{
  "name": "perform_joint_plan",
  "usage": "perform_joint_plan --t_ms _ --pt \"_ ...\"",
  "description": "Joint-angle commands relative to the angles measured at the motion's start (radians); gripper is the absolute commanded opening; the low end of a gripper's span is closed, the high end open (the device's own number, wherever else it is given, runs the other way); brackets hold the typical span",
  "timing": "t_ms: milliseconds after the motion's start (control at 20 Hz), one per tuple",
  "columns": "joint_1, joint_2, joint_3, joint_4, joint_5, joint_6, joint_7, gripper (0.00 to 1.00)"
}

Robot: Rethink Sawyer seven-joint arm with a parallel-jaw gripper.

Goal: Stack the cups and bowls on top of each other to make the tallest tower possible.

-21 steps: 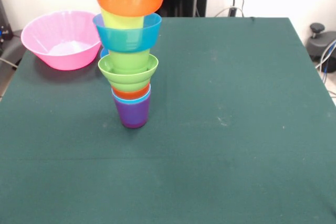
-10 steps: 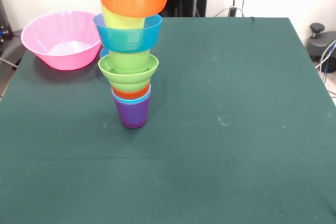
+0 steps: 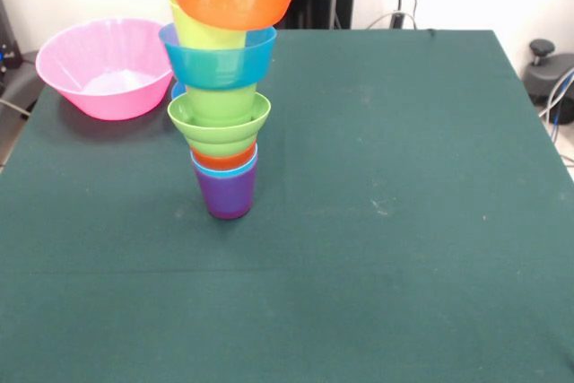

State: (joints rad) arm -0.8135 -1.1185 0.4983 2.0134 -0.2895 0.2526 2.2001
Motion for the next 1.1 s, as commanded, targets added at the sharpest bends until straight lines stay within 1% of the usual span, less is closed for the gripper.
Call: perform_joint_plan --t_ms 50,350,650,800,950,1100 --pt "0.000 0.094 0.021 0.080 -0.102 -0.061 -0.023 0.00" --pt "0.003 0.105 0.015 0.077 -0.105 -0.070 -0.026 0.00" --pt "0.002 0.092 0.026 0.075 -0.083 -0.044 -0.033 0.00" --pt "-0.011 0.058 0.052 0.078 -0.055 0.002 -0.052 0.00" --pt "-0.039 -0.002 0.093 0.096 -0.003 0.062 -0.075 0.00" --pt "-0.047 -0.055 0.109 0.108 0.030 0.102 -0.084 0.00"
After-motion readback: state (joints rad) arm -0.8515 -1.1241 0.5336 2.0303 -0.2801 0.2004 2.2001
